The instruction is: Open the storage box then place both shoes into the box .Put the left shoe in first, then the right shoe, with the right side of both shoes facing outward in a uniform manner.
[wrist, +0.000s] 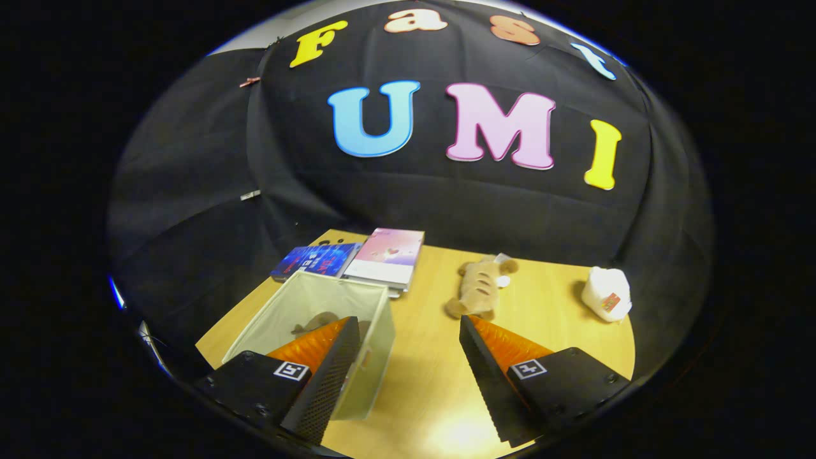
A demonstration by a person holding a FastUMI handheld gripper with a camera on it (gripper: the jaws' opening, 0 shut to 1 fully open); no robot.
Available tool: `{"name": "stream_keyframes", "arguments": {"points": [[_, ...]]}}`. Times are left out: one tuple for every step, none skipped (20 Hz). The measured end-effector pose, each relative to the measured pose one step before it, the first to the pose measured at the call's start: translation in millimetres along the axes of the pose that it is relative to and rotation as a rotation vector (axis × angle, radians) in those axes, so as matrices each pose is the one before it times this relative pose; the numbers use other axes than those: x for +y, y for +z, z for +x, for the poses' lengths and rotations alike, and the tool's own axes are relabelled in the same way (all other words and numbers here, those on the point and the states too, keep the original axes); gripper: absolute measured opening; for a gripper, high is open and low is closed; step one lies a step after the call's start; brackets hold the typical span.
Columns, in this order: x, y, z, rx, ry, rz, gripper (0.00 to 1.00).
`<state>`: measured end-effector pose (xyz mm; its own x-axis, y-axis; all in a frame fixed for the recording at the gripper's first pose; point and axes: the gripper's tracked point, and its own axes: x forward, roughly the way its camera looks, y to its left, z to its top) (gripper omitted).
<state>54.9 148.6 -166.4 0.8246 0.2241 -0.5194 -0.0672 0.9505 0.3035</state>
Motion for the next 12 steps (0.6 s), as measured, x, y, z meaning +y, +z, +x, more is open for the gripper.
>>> {"name": "stream_keyframes", "arguments": {"points": [[-16.28, 6.5, -6.16, -0.02428, -0.01983, 0.00216, 0.98], [-16.49, 5.84, -6.73, -0.02296, -0.01961, 0.00266, 0.98], [-15.05, 6.37, -7.76, -0.02342, -0.01852, 0.00205, 0.98], [-15.23, 5.76, -6.5, -0.02068, -0.02051, 0.00154, 0.98], [-14.38, 5.07, -7.45, -0.02118, -0.02208, -0.00202, 0.98], [-13.11, 4.06, -7.18, -0.01887, -0.01949, -0.00253, 0.98], [-11.05, 3.89, -6.36, -0.01884, -0.01681, -0.00257, 0.98], [-10.07, 2.74, -7.12, -0.01636, -0.01557, -0.00086, 0.98], [-8.09, 1.94, -8.04, -0.014, -0.01221, 0.0033, 0.98], [-7.99, 1.81, -6.91, -0.01395, -0.01108, 0.00287, 0.98], [-7.52, 1.38, -6.61, -0.01452, -0.01167, -0.00067, 0.98], [-6.61, 0.26, -6.97, -0.01287, -0.01074, -0.00177, 0.98]]}}
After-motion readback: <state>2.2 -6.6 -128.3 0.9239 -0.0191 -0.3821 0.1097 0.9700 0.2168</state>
